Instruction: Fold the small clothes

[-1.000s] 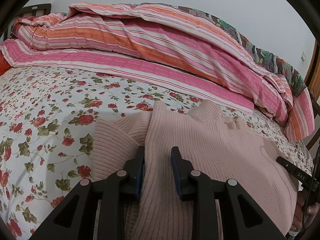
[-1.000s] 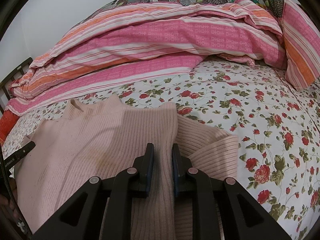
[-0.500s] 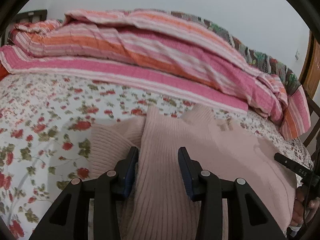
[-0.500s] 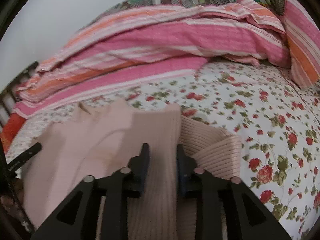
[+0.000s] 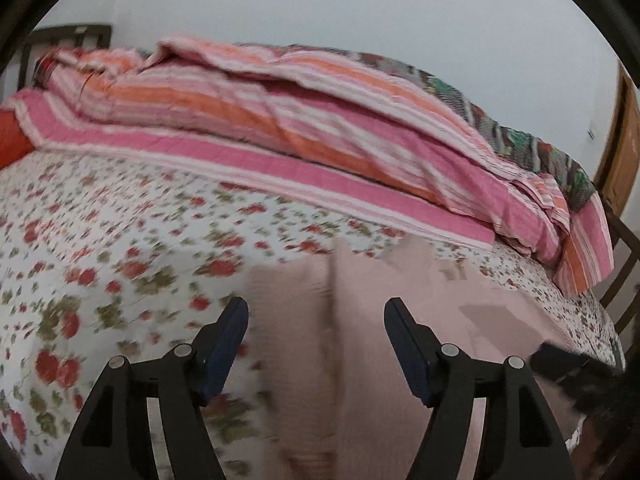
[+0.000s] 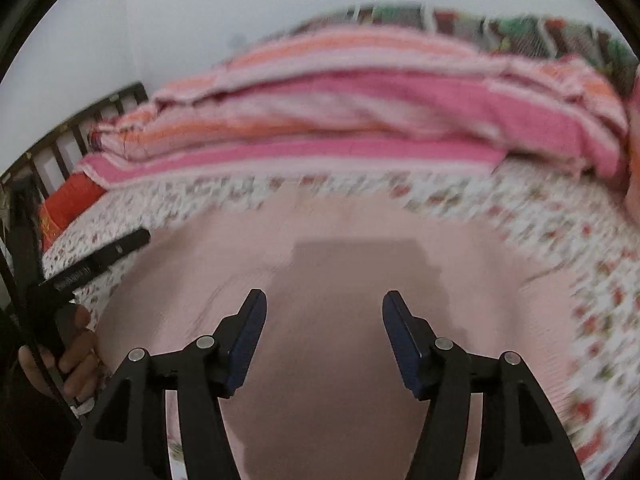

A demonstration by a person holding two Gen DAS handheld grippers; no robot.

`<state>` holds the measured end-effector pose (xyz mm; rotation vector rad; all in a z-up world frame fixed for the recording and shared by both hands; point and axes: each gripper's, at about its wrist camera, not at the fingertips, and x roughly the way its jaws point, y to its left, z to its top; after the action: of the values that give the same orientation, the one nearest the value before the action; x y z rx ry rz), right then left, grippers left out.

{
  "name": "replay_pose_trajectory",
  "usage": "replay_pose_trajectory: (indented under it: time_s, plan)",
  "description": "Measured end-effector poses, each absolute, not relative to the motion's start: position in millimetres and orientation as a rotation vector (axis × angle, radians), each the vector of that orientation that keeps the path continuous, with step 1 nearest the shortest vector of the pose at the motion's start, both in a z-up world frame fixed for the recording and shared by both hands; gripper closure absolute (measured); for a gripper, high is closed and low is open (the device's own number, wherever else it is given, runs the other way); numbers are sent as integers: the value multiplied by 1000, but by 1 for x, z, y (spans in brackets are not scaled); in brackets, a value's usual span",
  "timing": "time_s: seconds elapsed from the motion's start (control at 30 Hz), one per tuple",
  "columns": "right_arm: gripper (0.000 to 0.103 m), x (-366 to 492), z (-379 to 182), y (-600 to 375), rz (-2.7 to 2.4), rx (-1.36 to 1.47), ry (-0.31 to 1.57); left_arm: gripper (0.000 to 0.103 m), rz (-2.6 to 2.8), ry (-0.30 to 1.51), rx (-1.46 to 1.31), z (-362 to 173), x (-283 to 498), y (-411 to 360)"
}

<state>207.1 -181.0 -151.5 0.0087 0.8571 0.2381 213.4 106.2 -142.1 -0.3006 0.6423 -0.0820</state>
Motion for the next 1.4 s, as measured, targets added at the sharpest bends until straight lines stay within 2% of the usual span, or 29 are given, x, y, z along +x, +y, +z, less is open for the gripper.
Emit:
replay_pose_trajectory:
  time_s: [0.13, 0.27, 0.4, 0.57, 1.0, 1.2, 1.4]
  plan:
    - [44, 223, -159, -151, 124, -100, 866, 34, -78, 676, -347, -149, 208, 130]
    - [44, 259, -162, -144, 79, -90, 971, 34, -73, 707, -374, -159, 209, 143]
    - [48, 299, -171, -153, 50, -58, 1057, 34, -86, 744, -408, -166, 216, 147]
    - [48, 328, -174, -153, 24, -42, 1082, 33, -172, 755, -428, -164, 220, 138]
    - [48, 219, -154, -145, 100, -120, 972, 33, -320, 809, -495, -171, 213, 129]
    - [48, 157, -156, -152, 114, -167, 865, 33, -355, 824, -451, -176, 204, 120]
    - [48, 125, -157, -158, 177, -184, 845, 32, -339, 828, -418, -178, 206, 113]
